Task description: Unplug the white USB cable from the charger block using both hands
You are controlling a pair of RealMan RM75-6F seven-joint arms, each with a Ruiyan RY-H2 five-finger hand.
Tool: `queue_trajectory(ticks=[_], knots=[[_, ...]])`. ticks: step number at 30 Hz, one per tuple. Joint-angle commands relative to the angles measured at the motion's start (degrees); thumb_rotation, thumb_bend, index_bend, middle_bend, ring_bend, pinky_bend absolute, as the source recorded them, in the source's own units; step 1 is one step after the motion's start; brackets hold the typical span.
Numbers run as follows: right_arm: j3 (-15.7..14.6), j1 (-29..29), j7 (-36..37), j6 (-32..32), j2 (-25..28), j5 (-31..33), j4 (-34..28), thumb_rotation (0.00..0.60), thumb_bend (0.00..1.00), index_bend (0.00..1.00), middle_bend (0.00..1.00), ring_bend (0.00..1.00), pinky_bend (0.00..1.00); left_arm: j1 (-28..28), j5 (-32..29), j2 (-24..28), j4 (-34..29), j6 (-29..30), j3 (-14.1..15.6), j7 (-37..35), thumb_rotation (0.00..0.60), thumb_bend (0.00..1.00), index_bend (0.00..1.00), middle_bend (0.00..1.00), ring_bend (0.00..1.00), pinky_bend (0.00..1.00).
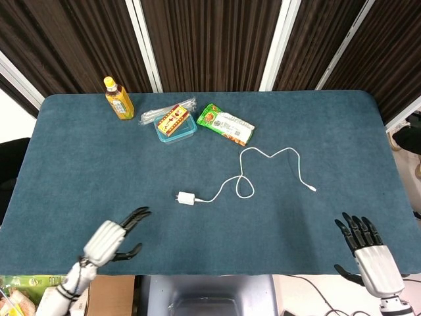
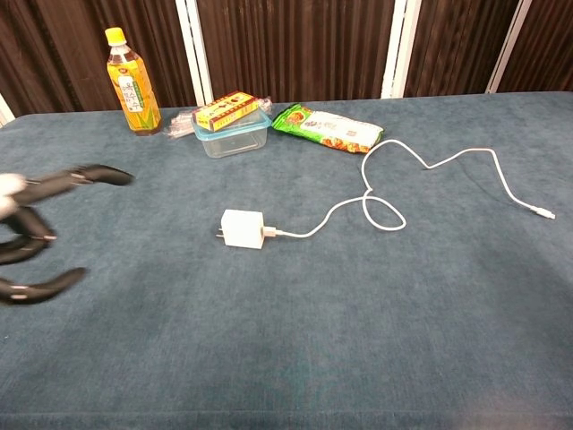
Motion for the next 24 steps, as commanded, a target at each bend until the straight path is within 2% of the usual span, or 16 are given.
queue_trajectory(ticks=[1,5,8,18,24], knots=[[0.2,0.2,-0.5,-0.3,-0.1,0.5,-0.2,0.6,0.27,0.0,0.0,0.0,0.0,-5.8,-9.2,-8.3,-5.1,-8.6,-6.3,15.8,0.6,0.42,0.12,0.08,0.94,1.0],[-0.4,0.8,0.9,-2.0,0.8,0.8,-0.9,0.6,0.27,0.0,0.0,0.0,0.0,-9.1,-14.8,-14.1,-2.8,-11.8,-9.8,27.4,0.6,0.41,0.12,0.08,0.94,1.0],[-0.7,1.2,1.9,-2.5,1.5,0.4,-0.8,0.6,0.27,0.0,0.0,0.0,0.0,-10.9,-19.1,-17.9,0.5,-13.0,-11.8,32.9,0.6,0.41,0.11,0.09,0.94,1.0],[-0.5,1.7,2.8,-3.2,2.0,1.6,-0.9,0.6,0.27,0.0,0.0,0.0,0.0,-17.8,-32.2,-27.6,11.7,-16.7,-17.3,43.1,0.6,0.4,0.12,0.14,0.93,1.0],[-0.4,1.7,3.4,-3.0,2.4,2.0,-0.9,0.6,0.27,0.0,0.0,0.0,0.0,-19.9,-34.9,-29.1,15.7,-16.9,-17.3,44.3,0.6,0.4,0.15,0.18,0.94,1.0]])
